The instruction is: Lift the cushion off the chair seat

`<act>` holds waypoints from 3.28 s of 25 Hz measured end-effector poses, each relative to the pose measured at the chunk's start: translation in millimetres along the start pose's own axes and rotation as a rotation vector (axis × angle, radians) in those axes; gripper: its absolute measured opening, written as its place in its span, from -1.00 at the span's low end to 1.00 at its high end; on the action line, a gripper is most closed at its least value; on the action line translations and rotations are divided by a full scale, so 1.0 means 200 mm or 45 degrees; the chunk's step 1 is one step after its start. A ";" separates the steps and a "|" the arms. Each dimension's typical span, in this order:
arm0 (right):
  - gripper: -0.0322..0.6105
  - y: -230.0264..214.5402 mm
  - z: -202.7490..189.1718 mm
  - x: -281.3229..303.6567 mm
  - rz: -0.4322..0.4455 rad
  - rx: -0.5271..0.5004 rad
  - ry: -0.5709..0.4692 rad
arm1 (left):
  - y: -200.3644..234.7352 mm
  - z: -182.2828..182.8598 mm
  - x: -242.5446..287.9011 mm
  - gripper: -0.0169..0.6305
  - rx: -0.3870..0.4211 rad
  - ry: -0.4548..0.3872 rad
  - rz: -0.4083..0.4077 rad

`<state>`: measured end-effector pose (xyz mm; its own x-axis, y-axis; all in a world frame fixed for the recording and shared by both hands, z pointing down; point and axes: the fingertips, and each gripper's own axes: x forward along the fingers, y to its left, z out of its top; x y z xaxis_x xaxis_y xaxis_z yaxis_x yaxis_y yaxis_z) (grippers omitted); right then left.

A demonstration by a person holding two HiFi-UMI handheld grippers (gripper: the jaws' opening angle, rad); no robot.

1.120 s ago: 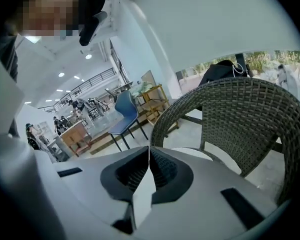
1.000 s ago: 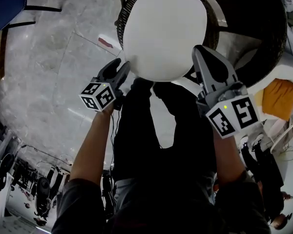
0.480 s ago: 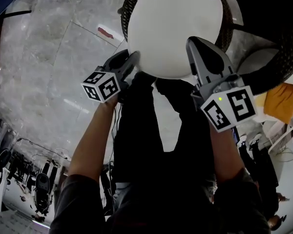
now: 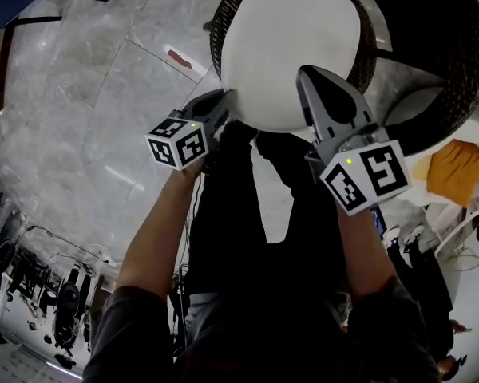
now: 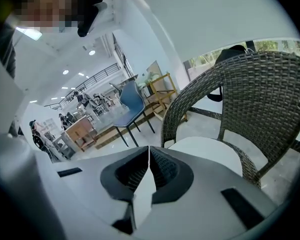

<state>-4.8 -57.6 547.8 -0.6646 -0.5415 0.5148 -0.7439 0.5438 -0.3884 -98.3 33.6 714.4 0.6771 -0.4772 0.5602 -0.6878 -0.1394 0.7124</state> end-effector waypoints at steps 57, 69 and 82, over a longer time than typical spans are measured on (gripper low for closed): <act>-0.85 0.49 2.76 -1.97 -0.272 -0.444 -1.032 | -3.32 2.50 -1.55 -0.89 1.378 -0.803 -0.729; -0.85 0.50 2.93 -2.04 -0.273 -0.517 -1.086 | -3.44 2.59 -1.55 -0.89 1.467 -0.877 -0.723; -0.86 0.43 2.96 -2.03 -0.285 -0.521 -1.085 | -3.45 2.62 -1.46 -0.89 1.474 -0.871 -0.697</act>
<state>160.7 -171.4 -147.6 -0.4583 -0.8546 -0.2441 -0.8844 0.4658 0.0299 41.3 -184.7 -161.9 0.8917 -0.4020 -0.2081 -0.4356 -0.8871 -0.1526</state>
